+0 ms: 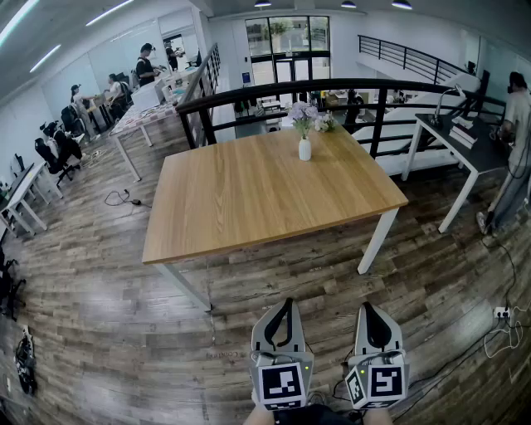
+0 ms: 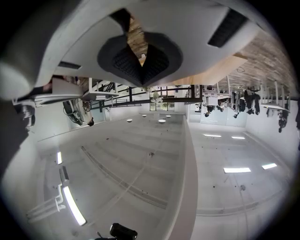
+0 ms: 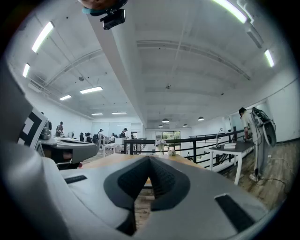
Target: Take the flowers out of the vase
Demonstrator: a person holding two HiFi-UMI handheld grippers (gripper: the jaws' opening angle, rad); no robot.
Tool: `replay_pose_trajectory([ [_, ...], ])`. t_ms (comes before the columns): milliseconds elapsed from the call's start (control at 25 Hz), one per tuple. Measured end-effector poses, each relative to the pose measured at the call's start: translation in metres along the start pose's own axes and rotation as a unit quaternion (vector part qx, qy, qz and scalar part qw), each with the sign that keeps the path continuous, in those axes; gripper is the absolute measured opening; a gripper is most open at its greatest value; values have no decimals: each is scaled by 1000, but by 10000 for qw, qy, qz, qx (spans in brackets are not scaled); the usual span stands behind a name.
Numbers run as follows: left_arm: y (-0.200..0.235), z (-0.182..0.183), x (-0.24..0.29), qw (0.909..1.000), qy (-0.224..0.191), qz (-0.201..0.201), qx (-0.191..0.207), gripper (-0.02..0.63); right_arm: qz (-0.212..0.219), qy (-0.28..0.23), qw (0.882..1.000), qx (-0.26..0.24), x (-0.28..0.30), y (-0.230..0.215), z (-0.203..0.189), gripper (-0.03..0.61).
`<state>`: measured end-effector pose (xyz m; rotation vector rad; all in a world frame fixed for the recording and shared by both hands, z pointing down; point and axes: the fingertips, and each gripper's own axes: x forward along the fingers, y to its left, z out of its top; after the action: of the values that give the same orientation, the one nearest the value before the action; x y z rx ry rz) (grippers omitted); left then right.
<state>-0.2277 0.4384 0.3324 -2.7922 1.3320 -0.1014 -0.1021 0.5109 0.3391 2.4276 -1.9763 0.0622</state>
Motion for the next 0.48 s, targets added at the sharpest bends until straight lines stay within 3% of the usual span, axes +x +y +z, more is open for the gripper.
replay_pose_trajectory([
  [280,-10,-4,12,9998,198,39,-87,28,79,-15,10000,53,10,-12,-3,0],
  [480,-19,-6,27,9999,95,138,-31,28,182,-15,9998,83,20,-29,-6,0],
])
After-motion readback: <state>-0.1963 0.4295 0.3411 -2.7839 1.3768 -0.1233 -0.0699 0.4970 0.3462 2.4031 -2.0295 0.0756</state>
